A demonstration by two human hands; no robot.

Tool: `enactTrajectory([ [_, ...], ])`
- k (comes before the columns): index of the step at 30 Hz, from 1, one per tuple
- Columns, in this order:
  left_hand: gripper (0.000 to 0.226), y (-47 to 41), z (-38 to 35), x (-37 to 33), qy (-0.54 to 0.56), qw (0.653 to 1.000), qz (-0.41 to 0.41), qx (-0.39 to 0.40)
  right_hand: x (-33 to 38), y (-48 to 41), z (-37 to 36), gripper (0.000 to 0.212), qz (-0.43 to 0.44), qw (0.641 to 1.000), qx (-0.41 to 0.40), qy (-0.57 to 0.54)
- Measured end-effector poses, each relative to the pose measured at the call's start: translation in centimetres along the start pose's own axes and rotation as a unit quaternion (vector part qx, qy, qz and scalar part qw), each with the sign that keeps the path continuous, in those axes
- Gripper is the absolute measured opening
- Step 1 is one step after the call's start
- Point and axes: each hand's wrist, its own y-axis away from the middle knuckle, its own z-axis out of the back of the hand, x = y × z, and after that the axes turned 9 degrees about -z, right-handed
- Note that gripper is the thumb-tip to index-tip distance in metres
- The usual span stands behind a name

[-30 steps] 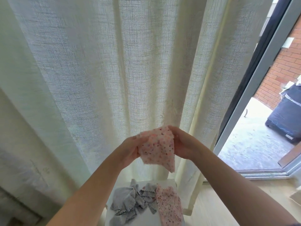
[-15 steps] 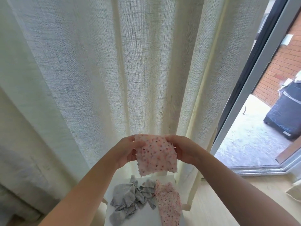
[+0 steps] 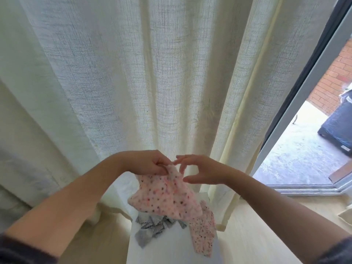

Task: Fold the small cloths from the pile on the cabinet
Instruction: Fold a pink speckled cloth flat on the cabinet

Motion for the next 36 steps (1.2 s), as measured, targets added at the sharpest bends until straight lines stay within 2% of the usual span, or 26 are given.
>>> enactTrajectory([
  [4,0.020,-1.2,-1.7,4.0,-0.003,1.000,0.008,-0.006,-1.4,-0.9,-2.9,0.010,-0.043,0.997,0.001,-0.060],
  [6,0.019,-2.1,-2.7,6.2,-0.013,1.000,0.007,-0.010,-2.5,-1.6,-4.5,0.015,-0.086,0.992,0.032,-0.085],
  [8,0.019,-2.9,-4.1,8.7,-0.023,1.000,0.017,-0.002,-4.5,-2.4,-6.3,0.019,-0.119,0.988,0.066,-0.068],
  [10,0.019,-3.9,-5.8,11.2,-0.022,0.999,0.029,0.013,-6.9,-3.1,-8.0,0.014,-0.128,0.988,0.082,-0.036],
  [12,0.019,-5.0,-7.3,13.3,-0.032,0.998,0.047,0.008,-9.2,-3.9,-9.4,0.019,-0.148,0.985,0.080,-0.030],
  [15,0.017,-6.0,-9.9,16.0,-0.036,0.996,0.083,-0.020,-11.7,-4.2,-10.9,0.025,-0.180,0.982,0.036,-0.052],
  [19,0.029,-7.6,-14.0,20.0,-0.031,0.989,0.141,0.029,-16.7,-4.2,-13.5,0.020,-0.228,0.971,0.050,-0.043],
  [22,0.025,-9.3,-17.6,23.4,0.002,0.983,0.159,0.086,-20.5,-4.5,-16.8,0.034,-0.230,0.969,0.093,-0.003],
  [24,0.029,-11.1,-20.4,26.5,0.007,0.979,0.176,0.098,-23.0,-4.8,-19.4,0.032,-0.239,0.963,0.123,0.032],
  [27,0.015,-14.0,-25.3,31.4,-0.068,0.971,0.228,0.016,-27.3,-5.8,-23.8,0.022,-0.274,0.951,0.117,0.077],
  [28,0.021,-14.8,-27.2,32.7,-0.117,0.962,0.244,-0.032,-28.5,-5.9,-25.3,0.022,-0.292,0.947,0.101,0.087],
  [30,0.032,-15.9,-31.2,34.0,-0.161,0.952,0.248,-0.076,-30.4,-5.8,-28.1,0.022,-0.317,0.940,0.090,0.084],
  [33,0.048,-16.9,-36.2,34.3,-0.195,0.960,0.177,-0.090,-31.7,-5.1,-30.9,0.019,-0.317,0.939,0.105,0.080],
  [36,0.071,-17.6,-37.7,34.5,-0.207,0.967,0.099,-0.111,-31.7,-4.3,-31.2,0.011,-0.280,0.954,0.100,0.048],
])
